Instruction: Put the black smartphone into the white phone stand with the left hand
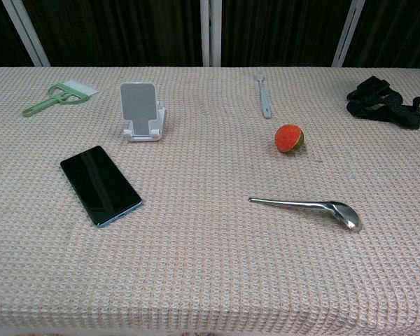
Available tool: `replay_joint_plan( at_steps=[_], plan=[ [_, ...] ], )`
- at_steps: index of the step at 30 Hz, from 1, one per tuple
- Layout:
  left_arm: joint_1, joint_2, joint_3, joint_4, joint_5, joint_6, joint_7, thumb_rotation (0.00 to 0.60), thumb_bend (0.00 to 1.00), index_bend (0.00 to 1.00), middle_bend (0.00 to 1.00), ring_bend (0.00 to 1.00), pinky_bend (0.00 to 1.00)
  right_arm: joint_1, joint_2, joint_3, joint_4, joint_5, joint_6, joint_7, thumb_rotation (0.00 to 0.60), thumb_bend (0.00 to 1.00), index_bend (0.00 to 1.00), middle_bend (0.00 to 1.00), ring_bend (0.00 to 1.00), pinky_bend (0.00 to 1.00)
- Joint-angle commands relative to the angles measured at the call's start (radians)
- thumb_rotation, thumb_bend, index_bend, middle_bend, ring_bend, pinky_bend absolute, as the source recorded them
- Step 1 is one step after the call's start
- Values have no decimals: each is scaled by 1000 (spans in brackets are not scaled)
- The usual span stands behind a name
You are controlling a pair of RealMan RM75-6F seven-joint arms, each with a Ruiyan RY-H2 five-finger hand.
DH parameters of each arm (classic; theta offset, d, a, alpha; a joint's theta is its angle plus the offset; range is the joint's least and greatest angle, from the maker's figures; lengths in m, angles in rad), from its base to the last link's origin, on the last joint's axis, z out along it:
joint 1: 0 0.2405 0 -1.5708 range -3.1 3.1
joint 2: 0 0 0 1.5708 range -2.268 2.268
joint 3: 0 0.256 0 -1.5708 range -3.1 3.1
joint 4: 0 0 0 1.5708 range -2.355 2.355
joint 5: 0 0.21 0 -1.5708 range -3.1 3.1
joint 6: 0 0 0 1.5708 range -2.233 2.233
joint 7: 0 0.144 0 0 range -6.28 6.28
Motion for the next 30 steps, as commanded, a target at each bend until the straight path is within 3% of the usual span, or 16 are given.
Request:
replay_joint_plan(
  at_steps=[1,2,4,6,8,13,18,23,30],
  plan=[
    [-1,1,0,-4,7,-7,2,280,175,25,51,72,236,1,-6,5,2,6,2,-1,600,176,0,0,0,0],
    [-2,3,1,-11,10,-13,10,280,168,25,51,72,236,1,-5,6,-1,8,3,-5,600,176,0,0,0,0],
    [-8,7,-5,-29,15,-20,36,339,153,27,57,73,236,2,-6,8,-5,5,8,-8,600,176,0,0,0,0],
    [-28,13,-16,-49,47,-17,79,518,145,45,75,73,236,2,-8,8,-6,3,10,-13,600,176,0,0,0,0],
    [-61,20,-20,-60,105,-21,115,600,145,100,95,73,236,3,-9,6,-10,1,9,-20,600,176,0,0,0,0],
    [-197,47,-16,-59,248,-141,177,600,145,179,136,74,237,-5,11,10,-44,-15,42,-38,600,176,0,0,0,0],
    [-341,19,-11,27,360,-283,208,600,147,244,208,102,265,-18,36,22,-71,-11,78,-39,600,176,0,0,0,0],
    [-436,-9,-13,29,378,-419,252,600,145,210,204,106,276,-24,40,32,-68,11,84,-40,600,176,0,0,0,0],
    [-526,-75,-26,48,317,-573,227,600,145,203,202,106,275,-30,42,28,-68,27,75,-57,600,176,0,0,0,0]
  ],
)
